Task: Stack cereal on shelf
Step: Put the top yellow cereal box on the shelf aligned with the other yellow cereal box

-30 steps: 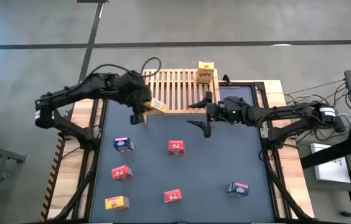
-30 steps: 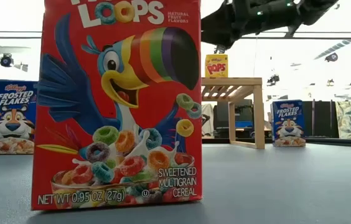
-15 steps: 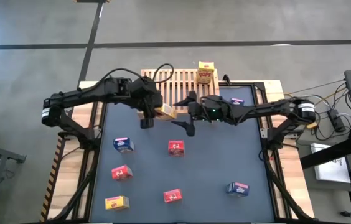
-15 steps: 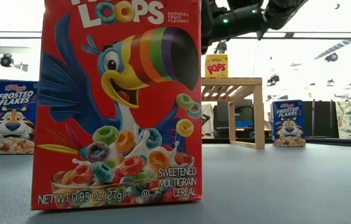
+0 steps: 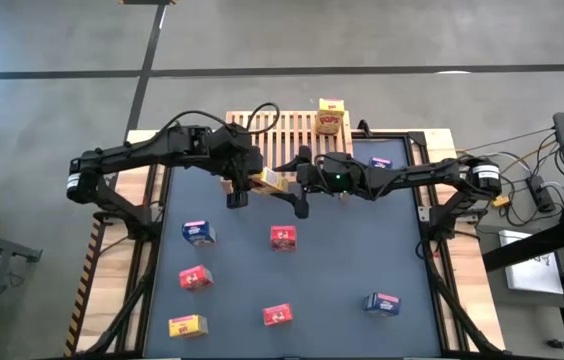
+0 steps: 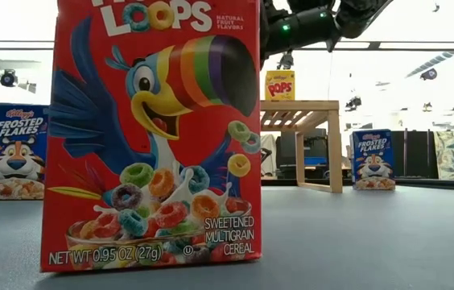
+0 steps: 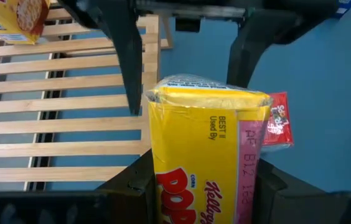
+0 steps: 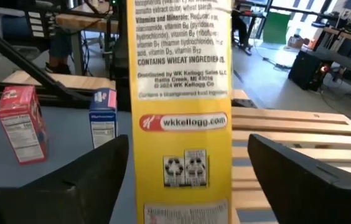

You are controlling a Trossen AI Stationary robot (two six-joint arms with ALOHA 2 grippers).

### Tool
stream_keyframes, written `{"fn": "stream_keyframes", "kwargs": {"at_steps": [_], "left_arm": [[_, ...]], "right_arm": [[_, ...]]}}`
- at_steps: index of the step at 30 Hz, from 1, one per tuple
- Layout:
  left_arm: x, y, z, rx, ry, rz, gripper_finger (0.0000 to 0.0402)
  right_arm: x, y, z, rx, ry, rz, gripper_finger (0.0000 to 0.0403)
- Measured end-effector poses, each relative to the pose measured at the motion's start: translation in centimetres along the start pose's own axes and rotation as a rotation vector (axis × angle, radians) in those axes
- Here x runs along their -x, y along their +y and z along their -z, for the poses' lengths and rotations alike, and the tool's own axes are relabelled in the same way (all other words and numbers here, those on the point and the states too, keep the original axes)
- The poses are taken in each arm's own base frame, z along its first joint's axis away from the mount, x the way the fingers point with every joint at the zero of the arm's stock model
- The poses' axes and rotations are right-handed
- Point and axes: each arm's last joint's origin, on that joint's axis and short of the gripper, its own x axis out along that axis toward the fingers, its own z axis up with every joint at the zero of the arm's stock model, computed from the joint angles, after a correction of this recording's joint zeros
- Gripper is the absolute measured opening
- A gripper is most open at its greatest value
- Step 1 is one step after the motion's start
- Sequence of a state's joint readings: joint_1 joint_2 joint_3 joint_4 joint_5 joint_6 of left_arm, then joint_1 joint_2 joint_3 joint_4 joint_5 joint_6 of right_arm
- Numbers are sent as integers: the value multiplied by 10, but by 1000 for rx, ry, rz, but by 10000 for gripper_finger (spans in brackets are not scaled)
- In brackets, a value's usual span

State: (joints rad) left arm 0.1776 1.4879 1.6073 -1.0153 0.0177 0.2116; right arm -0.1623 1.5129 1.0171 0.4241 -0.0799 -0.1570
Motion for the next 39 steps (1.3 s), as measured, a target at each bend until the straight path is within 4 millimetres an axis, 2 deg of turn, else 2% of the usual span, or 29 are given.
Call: {"fn": "stream_keyframes", "kwargs": {"at_steps": [17,20,27,30,34,39], "left_arm": [[-3,0,0,22,-10,-2,133],[-3,0,-1,21,-17,-4,153],[0,1,0,20,-24,-13,229],[11,0,1,19,-48,-26,254],[36,0,7,15,-88,-87,267],[77,-3,22,37,-222,-136,267]], "right_arm": [[2,0,-1,-1,7,-8,191],[2,1,0,-2,15,-9,177],[3,1,1,-1,25,-11,159],[6,0,-1,10,19,-10,158],[18,0,-5,24,0,-2,159],[53,-3,-9,54,-119,19,156]]}}
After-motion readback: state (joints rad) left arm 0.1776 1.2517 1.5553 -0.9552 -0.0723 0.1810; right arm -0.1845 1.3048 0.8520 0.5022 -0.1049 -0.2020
